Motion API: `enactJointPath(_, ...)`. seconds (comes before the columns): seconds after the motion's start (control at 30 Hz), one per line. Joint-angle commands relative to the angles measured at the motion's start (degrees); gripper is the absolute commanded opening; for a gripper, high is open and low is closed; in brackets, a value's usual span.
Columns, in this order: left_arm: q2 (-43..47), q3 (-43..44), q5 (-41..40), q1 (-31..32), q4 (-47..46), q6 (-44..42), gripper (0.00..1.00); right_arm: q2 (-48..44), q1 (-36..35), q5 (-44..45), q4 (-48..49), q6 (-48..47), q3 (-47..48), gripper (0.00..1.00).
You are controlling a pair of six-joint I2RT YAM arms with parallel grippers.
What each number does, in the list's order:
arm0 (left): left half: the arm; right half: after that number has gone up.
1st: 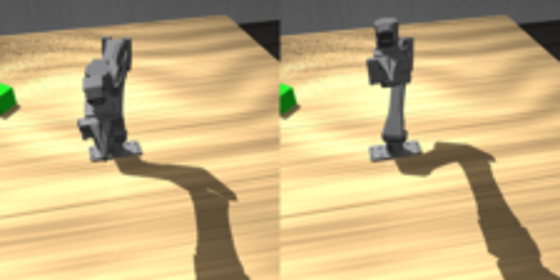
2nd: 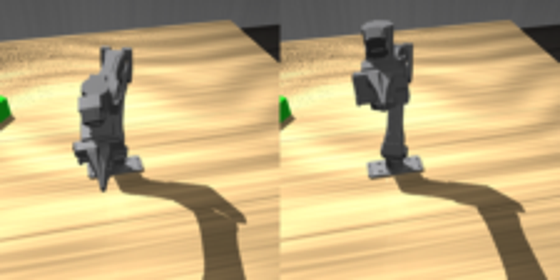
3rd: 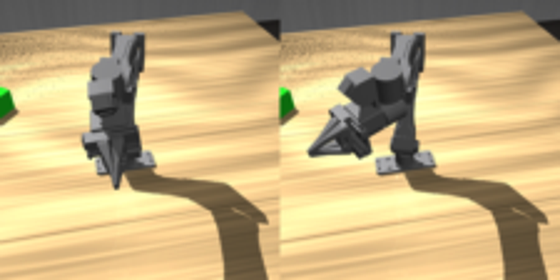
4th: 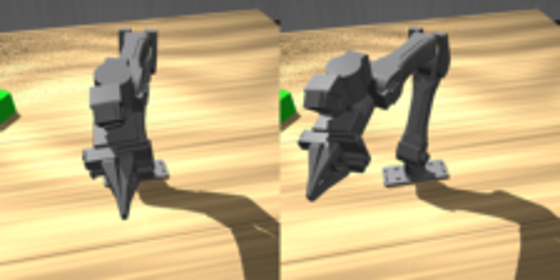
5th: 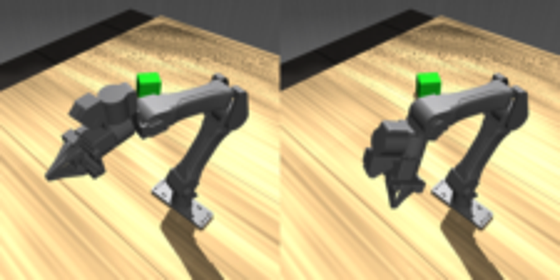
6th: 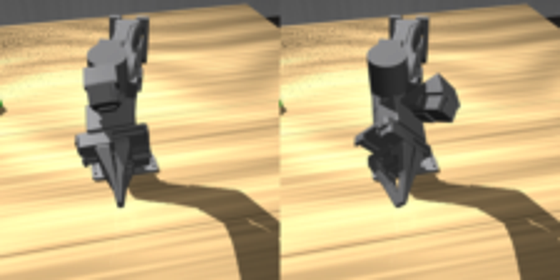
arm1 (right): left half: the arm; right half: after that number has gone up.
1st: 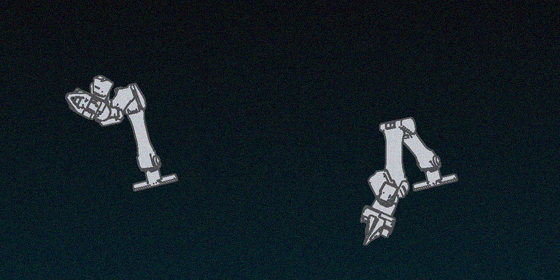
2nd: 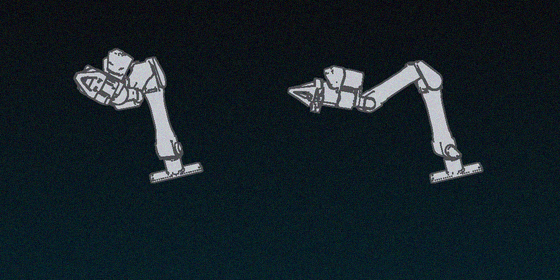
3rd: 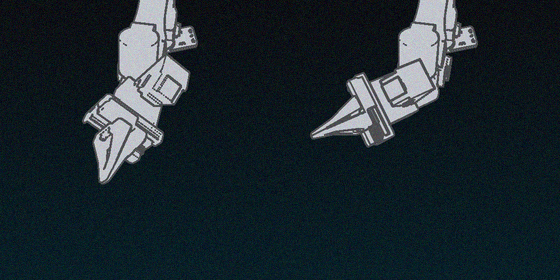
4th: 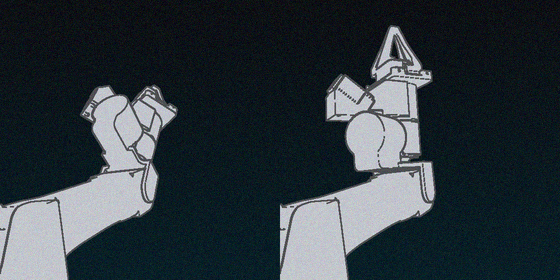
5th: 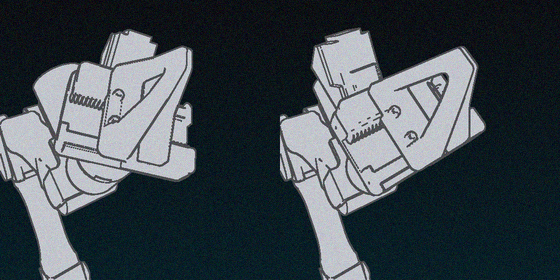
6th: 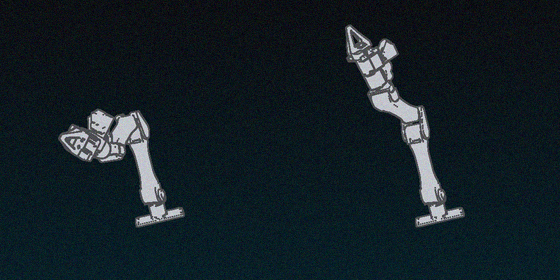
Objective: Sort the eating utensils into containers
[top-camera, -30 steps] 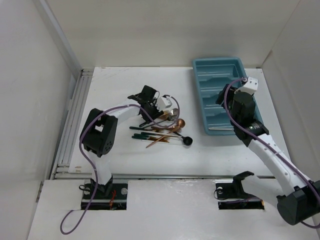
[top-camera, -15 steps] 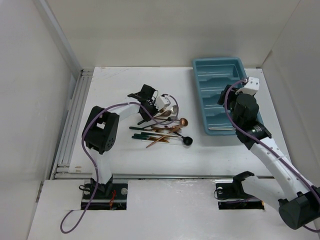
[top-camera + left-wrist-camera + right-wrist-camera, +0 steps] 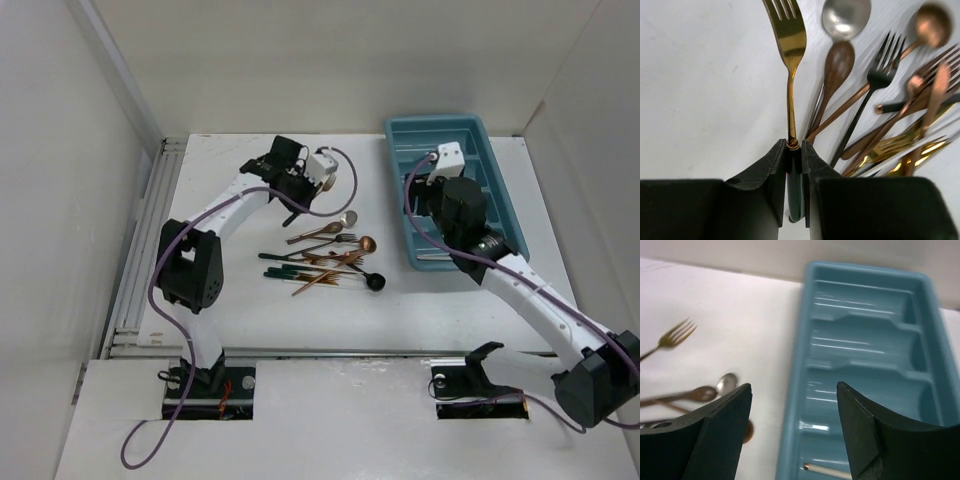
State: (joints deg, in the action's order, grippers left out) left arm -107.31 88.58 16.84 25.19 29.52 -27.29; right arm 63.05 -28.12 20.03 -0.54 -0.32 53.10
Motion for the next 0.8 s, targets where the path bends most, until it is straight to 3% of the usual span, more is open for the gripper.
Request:
enactJointPath(0.0,6.5,6.1,8.9,-3.5,-2.9,12.4,0.00,4.8,-0.8,-17.3,5.8,-6.5,4.8,0.76)
enactJointPath(0.1,7.0,9.1,15.9,-4.6,-8.4,23.9,0.00,9.6,-3.3,-29.9,8.2,-6.5,9.7,0.89)
enactJointPath(0.13,6.4,11.0,17.2,-4.6,-11.0,31.6,0.00,12.7,-4.5,-31.6,9.2,-6.5,11.0,0.92)
enactJointPath(0.3,6.4,11.0,19.8,-4.6,-20.5,48.6,0.00,20.4,-6.7,-34.6,15.4,-0.3,17.5,0.96)
enactJointPath(0.47,5.2,12.3,17.8,-4.6,-20.6,52.2,0.00,25.4,-5.6,-35.1,23.2,6.7,18.7,0.96)
enactJointPath(0.77,5.7,11.0,21.3,-4.6,-22.8,54.9,0.00,32.6,-4.6,-33.8,25.3,14.3,20.2,0.79)
